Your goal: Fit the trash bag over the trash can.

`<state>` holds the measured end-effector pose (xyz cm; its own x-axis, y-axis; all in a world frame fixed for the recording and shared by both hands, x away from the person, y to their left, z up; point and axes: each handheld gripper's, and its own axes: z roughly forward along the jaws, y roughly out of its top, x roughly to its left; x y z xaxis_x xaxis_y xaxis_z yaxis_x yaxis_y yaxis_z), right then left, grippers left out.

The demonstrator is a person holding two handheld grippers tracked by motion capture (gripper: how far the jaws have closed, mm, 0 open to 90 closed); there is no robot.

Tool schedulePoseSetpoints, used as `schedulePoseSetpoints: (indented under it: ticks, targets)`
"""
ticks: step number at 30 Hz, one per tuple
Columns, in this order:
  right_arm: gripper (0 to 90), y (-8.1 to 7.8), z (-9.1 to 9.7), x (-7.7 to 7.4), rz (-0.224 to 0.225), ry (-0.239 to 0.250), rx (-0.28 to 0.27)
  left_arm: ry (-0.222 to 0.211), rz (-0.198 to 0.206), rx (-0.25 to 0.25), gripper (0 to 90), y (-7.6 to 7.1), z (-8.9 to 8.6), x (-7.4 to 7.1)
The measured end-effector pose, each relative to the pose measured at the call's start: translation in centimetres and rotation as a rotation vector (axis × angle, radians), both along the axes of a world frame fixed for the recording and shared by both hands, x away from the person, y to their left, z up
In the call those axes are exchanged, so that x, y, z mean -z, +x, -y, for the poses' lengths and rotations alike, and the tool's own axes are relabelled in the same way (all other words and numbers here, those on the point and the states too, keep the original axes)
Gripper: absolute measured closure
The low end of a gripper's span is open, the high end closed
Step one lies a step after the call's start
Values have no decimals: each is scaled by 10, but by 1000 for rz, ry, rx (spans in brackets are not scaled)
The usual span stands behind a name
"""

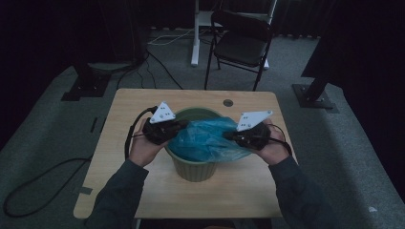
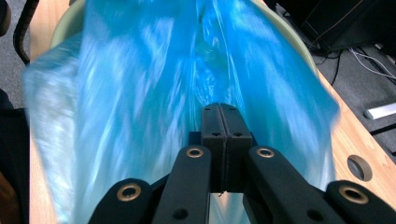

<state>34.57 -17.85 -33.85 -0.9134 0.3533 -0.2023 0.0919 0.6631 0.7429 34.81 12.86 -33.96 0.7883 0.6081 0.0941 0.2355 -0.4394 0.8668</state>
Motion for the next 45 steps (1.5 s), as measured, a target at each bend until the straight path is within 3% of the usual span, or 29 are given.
schedulePoseSetpoints:
  ticks: [10, 35, 41, 45]
  targets:
    - [900, 1, 10, 0, -2, -3, 21, -23, -15, -67, 892, 4, -23, 4]
    - [900, 6, 30, 1, -9, 5, 73, -57, -42, -158, 890, 12, -52, 11]
    - [900, 5, 29, 1, -9, 4, 72, -64, -42, -149, 866, 12, -50, 8]
    - [900, 6, 25, 0, -6, 6, 63, -77, -34, -124, 803, 13, -44, 1]
